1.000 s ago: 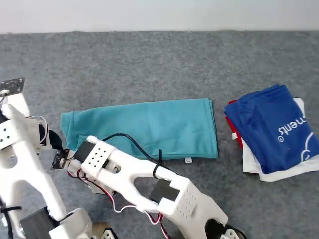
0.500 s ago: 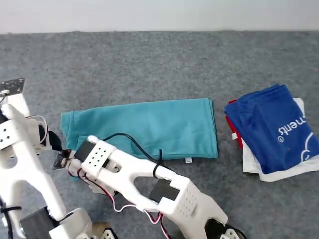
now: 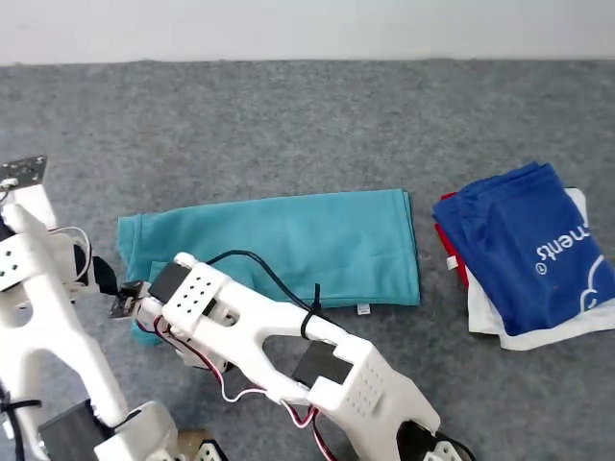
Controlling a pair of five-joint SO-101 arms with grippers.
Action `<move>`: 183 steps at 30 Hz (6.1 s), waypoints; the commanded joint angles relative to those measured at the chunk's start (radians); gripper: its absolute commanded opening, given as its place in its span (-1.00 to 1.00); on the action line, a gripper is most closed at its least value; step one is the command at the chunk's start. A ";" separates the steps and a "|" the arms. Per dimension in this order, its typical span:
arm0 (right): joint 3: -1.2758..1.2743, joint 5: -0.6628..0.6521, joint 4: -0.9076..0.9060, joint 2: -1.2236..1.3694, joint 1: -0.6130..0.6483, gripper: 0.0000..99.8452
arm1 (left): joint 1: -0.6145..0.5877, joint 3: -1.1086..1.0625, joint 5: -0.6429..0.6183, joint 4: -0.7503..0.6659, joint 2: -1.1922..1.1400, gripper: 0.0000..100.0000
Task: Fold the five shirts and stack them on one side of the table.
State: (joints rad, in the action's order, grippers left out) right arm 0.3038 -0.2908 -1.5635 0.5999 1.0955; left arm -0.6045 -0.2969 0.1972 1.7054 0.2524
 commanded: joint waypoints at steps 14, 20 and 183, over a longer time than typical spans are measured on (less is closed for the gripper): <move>0.037 -0.041 0.127 0.128 -0.065 -0.93 | 0.002 -0.005 0.017 0.003 0.006 -0.57; 0.114 -0.041 0.042 0.082 -0.099 -0.98 | 0.002 -0.005 0.017 0.003 0.006 -0.57; 0.057 -0.026 -0.229 -0.414 -0.679 -0.38 | 0.362 -0.334 0.334 -0.180 -0.109 -0.70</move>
State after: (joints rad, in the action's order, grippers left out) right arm 0.3560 -0.3168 -1.7553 0.2424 0.4097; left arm -0.2532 -0.6391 0.4994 1.5029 0.1066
